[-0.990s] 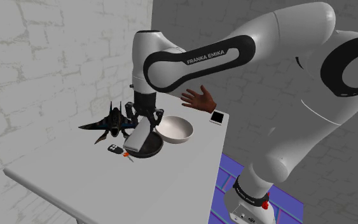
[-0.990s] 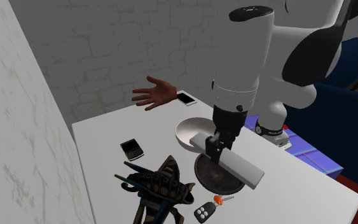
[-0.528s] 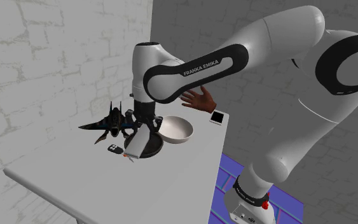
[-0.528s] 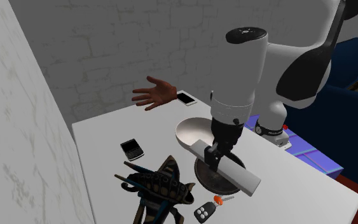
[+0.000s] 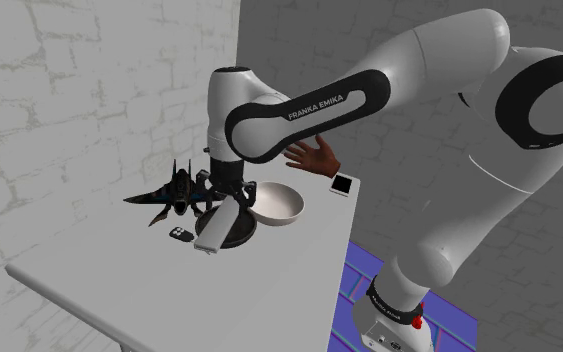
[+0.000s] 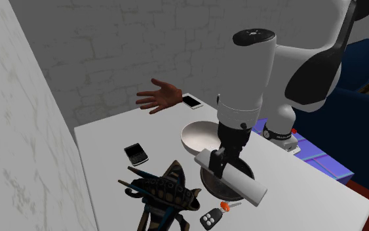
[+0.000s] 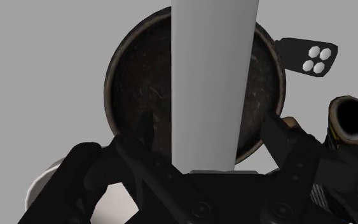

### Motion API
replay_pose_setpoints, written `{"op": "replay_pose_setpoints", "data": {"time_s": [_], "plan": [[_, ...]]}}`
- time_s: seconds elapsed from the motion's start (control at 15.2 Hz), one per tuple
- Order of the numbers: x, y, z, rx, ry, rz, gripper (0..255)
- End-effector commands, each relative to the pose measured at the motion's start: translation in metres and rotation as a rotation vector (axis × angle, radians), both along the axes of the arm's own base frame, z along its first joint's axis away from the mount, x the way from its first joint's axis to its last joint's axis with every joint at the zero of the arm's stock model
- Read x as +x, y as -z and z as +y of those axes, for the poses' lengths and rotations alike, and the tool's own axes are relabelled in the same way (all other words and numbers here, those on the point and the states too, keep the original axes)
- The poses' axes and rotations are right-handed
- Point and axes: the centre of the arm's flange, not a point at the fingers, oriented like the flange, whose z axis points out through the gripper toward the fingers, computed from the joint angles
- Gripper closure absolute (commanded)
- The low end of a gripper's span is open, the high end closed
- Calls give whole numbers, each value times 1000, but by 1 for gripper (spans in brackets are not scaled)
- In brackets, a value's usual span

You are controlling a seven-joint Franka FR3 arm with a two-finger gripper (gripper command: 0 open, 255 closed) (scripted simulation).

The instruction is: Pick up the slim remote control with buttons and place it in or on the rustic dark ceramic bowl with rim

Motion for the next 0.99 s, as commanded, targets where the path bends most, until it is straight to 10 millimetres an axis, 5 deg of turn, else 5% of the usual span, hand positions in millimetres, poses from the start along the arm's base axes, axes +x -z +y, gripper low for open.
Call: {"op": "replay_pose_setpoints", "data": {"time_s": [0.0, 0.2, 0.46, 0.92], "plan": [[0, 0, 0, 0, 0, 0, 0], [0, 0, 0, 0, 0, 0, 0], [1, -50, 1, 0, 0, 0, 0], [1, -50, 1, 0, 0, 0, 0]]}}
